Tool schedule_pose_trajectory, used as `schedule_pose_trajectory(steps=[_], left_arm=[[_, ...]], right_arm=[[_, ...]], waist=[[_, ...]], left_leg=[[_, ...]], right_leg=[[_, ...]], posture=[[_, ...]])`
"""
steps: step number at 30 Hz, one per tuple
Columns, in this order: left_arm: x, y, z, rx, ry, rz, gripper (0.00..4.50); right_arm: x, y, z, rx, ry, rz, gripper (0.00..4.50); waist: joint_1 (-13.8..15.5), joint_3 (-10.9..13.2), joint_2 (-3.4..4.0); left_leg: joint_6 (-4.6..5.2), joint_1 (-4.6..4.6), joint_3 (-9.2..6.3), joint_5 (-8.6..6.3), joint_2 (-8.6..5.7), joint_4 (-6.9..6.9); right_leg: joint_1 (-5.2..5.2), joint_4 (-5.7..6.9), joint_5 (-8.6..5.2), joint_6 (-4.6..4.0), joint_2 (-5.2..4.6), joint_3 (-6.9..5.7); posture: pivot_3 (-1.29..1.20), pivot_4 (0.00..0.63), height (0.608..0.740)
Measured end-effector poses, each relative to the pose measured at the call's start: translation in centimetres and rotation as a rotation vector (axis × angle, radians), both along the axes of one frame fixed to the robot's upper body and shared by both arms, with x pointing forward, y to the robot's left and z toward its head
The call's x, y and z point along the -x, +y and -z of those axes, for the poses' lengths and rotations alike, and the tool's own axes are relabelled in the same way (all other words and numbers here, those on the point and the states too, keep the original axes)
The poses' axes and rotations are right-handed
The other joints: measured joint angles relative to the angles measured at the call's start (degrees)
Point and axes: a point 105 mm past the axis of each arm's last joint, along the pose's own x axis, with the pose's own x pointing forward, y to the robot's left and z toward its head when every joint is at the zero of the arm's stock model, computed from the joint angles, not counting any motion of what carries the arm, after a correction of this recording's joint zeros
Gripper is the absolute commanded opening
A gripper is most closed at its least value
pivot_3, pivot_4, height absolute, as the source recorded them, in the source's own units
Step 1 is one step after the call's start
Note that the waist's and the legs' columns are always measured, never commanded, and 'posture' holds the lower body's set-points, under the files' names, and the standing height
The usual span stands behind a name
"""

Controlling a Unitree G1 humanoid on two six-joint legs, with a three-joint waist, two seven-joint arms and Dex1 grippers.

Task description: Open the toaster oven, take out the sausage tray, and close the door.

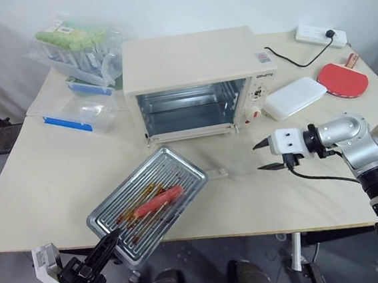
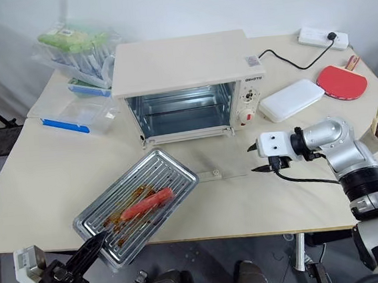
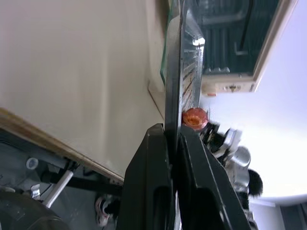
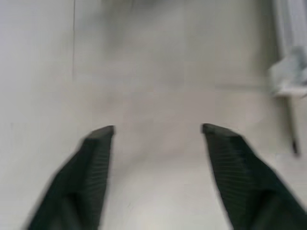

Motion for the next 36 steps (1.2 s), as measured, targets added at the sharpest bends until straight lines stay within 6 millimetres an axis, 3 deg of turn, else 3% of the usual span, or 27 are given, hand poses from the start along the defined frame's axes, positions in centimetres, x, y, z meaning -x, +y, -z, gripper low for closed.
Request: schedule_pose_trajectory(steps=[5,6,25,31,36], left_arm=[[0.9,0.5,-0.2,0.028,-0.01,-0.082,0.0],[0.9,0.8,-0.2,0.025,-0.016,-0.102,0.0],[2.8,4.2,0.0,0.034,-0.022,-0.36,0.0],[4.1,6.6,0.9,0.032,0.001,-0.472,0.0],[4.9,7.2,1.2,0.04,0.013,-0.501,0.0]], right_arm=[[-0.2,0.2,0.4,-0.014,0.009,-0.006,0.17],[-0.2,0.4,0.6,-0.02,0.01,-0.013,0.04],[1.2,3.9,1.8,-0.14,0.078,-0.093,0.04],[1.4,5.0,0.3,-0.2,0.076,-0.102,0.04],[1.0,5.5,-1.3,-0.224,0.057,-0.104,0.04]], waist=[[-0.12,0.0,0.0],[-0.12,0.0,0.0],[-0.18,0.0,0.01],[-0.43,0.01,0.02],[-0.68,0.01,0.02]], left_leg=[[-0.01,0.01,0.03,-0.03,0.07,0.0],[-0.01,0.01,0.03,-0.03,0.1,0.01],[0.03,-0.03,0.27,-0.65,0.65,0.71],[0.04,-0.03,0.35,-0.74,0.71,0.71],[0.07,-0.03,0.42,-0.78,0.72,0.73]], right_leg=[[-0.01,-0.03,-0.02,-0.04,0.07,0.0],[-0.01,-0.02,-0.03,-0.06,0.1,0.0],[-0.02,0.03,-0.1,-0.19,0.57,0.23],[-0.08,0.03,-0.12,-0.23,0.64,0.29],[-0.09,0.02,-0.12,-0.23,0.64,0.37]], posture=[[0.0,0.15,0.74],[0.0,0.15,0.74],[0.0,0.15,0.74],[0.0,0.15,0.74],[0.0,0.15,0.74]])
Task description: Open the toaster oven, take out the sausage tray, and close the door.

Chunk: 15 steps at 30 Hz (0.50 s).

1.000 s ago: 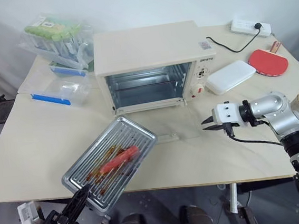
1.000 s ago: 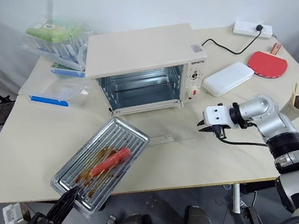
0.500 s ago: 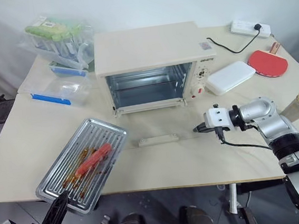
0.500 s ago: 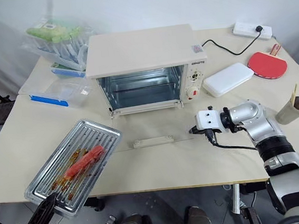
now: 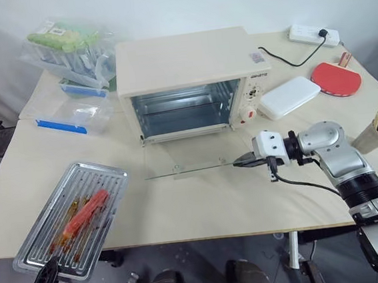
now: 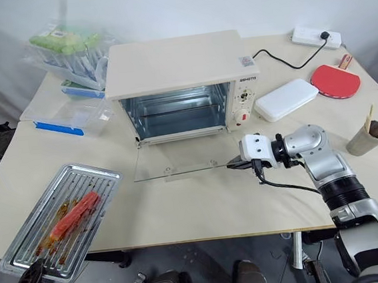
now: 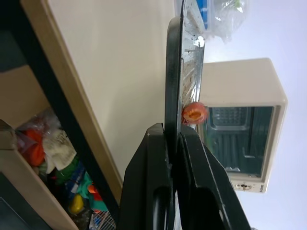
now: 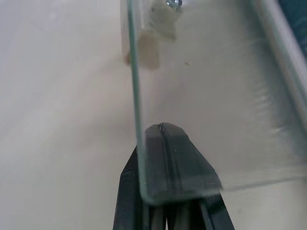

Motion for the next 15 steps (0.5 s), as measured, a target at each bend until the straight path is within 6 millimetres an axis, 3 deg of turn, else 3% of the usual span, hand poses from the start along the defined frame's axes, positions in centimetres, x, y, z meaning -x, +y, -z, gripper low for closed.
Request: schedule_pose_trajectory(steps=[7,15], left_arm=[[-0.3,-1.2,0.5,0.044,0.005,0.049,0.0],[-2.0,-3.8,1.4,0.089,0.045,0.215,0.0]], right_arm=[[-2.0,0.7,-5.0,-0.029,-0.124,-0.006,0.04],[-3.6,1.0,-7.2,-0.041,-0.192,-0.006,0.04]], waist=[[-0.74,0.0,0.0],[-0.7,0.0,0.01]], left_leg=[[-0.02,0.0,0.05,-0.03,0.04,0.0],[-0.02,0.02,0.13,-0.04,0.04,0.0]], right_leg=[[-0.05,0.03,-0.01,-0.01,0.03,0.05],[-0.09,0.09,0.0,0.0,0.04,0.16]], posture=[[0.0,0.15,0.74],[0.0,0.15,0.74]])
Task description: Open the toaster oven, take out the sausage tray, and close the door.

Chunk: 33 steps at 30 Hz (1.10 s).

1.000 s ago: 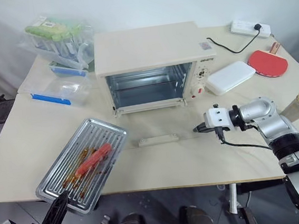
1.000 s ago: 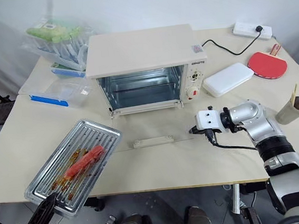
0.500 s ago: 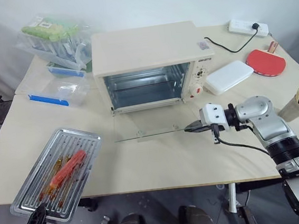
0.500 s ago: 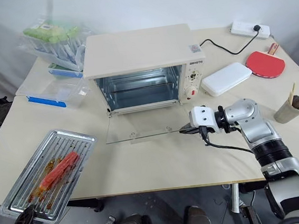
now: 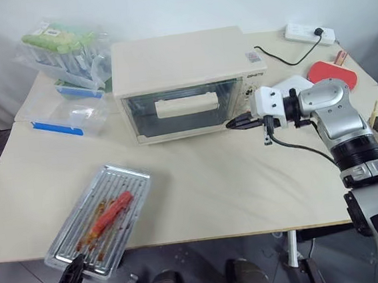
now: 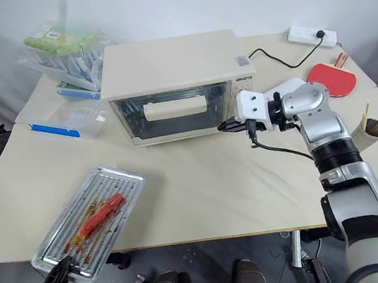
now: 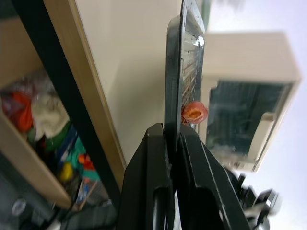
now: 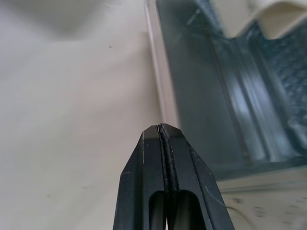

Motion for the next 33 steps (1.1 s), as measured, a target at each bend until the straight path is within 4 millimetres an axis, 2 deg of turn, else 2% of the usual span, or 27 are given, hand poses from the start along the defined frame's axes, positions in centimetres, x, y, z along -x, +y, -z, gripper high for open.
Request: schedule_pose_trajectory(steps=[5,10,13,17,20,24,33], left_arm=[[-1.8,-1.8,-0.5,-0.026,-0.014,0.18,0.0],[-3.8,-3.0,-0.8,-0.064,-0.03,0.343,0.0],[-4.9,-3.6,-0.9,-0.072,-0.047,0.406,0.0],[-7.9,-4.9,-1.7,-0.12,-0.087,0.559,0.0],[-9.6,-5.9,-1.8,-0.158,-0.071,0.682,0.0],[-11.3,-6.6,-1.8,-0.176,-0.04,0.798,0.0],[-16.5,-7.5,-2.6,-0.217,0.005,0.935,0.0]], right_arm=[[-0.6,0.5,-1.5,-0.027,-0.044,0.009,0.04],[0.6,0.6,-2.0,-0.013,-0.003,-0.019,0.04],[1.7,-0.3,-1.3,0.033,0.049,-0.022,0.04],[3.5,-2.6,1.8,0.128,0.134,0.008,0.04],[4.3,-3.1,3.6,0.147,0.179,0.028,0.04],[4.8,-3.4,3.9,0.142,0.184,0.066,0.04],[5.7,-3.4,4.0,0.103,0.192,0.11,0.04]], waist=[[-0.11,0.0,0.01],[0.06,0.01,0.05],[0.21,0.01,0.06],[1.17,0.0,0.08],[1.15,0.0,0.1],[0.76,-0.01,0.13],[3.1,-0.08,0.26]], left_leg=[[-0.02,0.01,0.06,0.0,0.09,0.0],[-0.05,0.0,0.08,-0.03,0.11,0.0],[-0.06,0.0,0.08,-0.03,0.1,-0.01],[-0.08,0.07,0.09,-0.01,0.09,0.01],[-0.1,0.29,0.34,-0.03,0.09,-0.05],[-0.14,0.46,0.4,-0.02,0.13,-0.14],[-0.21,0.56,0.42,0.04,0.01,0.01]], right_leg=[[-0.04,0.28,0.0,0.0,0.08,0.07],[-0.05,0.3,0.01,0.01,0.11,0.1],[-0.05,0.31,0.01,0.02,0.13,0.13],[-0.01,0.35,0.02,0.03,0.16,0.2],[-0.01,0.44,0.03,0.05,0.17,0.46],[-0.02,0.63,0.02,0.05,0.23,0.52],[0.1,0.76,0.04,0.07,0.18,0.64]], posture=[[0.0,0.15,0.74],[0.0,0.15,0.74],[0.0,0.15,0.74],[0.0,0.15,0.74],[0.0,0.15,0.74],[0.0,0.15,0.74],[0.0,0.15,0.74]])
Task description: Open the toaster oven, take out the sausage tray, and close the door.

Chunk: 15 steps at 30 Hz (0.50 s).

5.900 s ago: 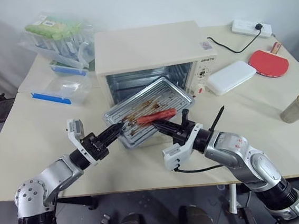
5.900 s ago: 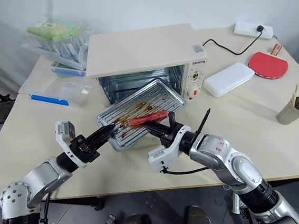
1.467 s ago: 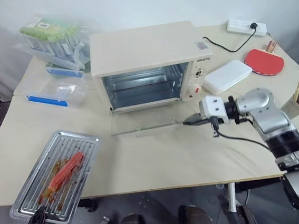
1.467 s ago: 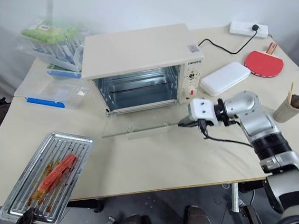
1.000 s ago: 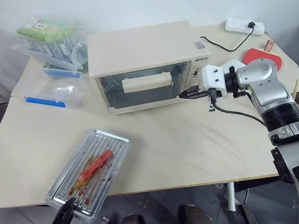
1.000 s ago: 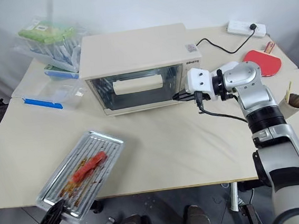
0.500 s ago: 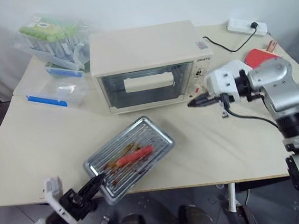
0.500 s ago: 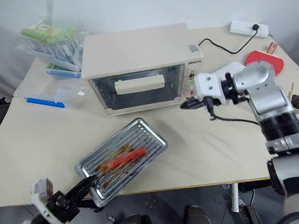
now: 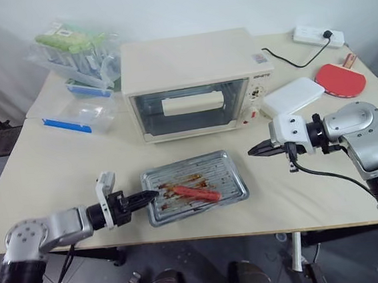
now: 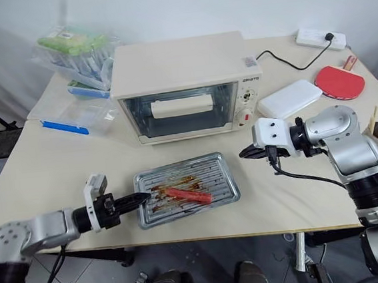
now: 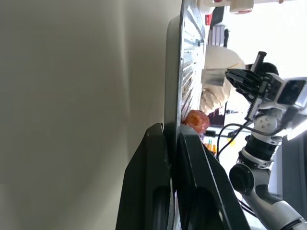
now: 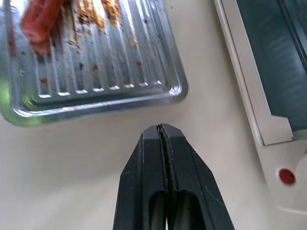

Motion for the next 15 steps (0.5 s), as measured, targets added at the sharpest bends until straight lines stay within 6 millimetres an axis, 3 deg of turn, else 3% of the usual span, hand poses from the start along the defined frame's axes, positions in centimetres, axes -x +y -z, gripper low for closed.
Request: schedule_pose_trajectory(steps=[15], left_arm=[[-3.8,-3.3,-0.3,-0.128,-0.029,0.182,0.0]], right_arm=[[0.1,0.2,0.1,-0.018,-0.011,0.027,0.04]], waist=[[2.22,-0.16,0.27]], left_leg=[[0.05,-0.06,0.2,0.25,-0.28,0.01]], right_leg=[[0.19,-0.12,0.13,0.23,-0.09,0.12]], posture=[[0.0,0.15,0.74]])
